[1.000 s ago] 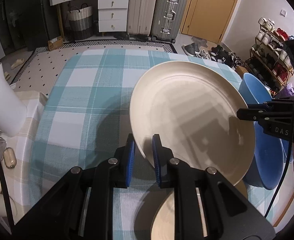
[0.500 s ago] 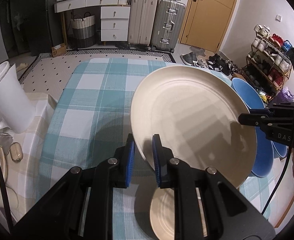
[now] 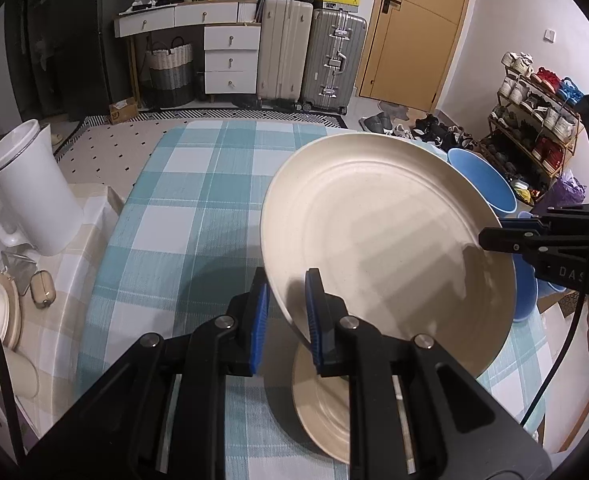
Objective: Organize plates and bowls
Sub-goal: 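Carry the cream plate with the left gripper over the other cream plate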
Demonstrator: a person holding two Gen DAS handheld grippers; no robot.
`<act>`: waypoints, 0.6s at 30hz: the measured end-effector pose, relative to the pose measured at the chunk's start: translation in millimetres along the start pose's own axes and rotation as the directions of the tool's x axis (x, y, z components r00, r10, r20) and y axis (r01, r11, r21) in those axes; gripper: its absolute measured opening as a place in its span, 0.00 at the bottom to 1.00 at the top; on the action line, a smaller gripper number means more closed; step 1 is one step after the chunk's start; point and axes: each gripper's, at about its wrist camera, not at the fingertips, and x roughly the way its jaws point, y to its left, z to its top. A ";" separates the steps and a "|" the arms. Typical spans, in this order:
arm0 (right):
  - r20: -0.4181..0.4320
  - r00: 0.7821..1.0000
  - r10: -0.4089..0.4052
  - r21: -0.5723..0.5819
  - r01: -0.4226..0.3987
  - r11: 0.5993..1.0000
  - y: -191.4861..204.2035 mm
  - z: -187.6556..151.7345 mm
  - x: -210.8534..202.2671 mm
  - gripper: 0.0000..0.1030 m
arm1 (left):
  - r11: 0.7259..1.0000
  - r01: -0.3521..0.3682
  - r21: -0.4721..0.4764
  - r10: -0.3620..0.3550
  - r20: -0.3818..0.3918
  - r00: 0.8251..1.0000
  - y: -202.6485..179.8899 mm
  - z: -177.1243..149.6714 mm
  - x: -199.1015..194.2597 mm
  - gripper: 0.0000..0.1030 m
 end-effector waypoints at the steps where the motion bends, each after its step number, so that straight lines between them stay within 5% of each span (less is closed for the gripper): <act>1: 0.003 1.000 -0.001 -0.002 0.001 1.000 2.1 -3.1 -2.5 0.16 | 1.000 -0.001 0.001 0.001 -0.001 1.000 -1.2 -3.8 -3.1 0.14; 18: 0.017 1.000 -0.005 0.013 0.004 1.000 19.8 -52.6 -11.8 0.16 | 1.000 0.007 0.011 -0.008 0.010 1.000 -8.0 -47.7 -30.8 0.14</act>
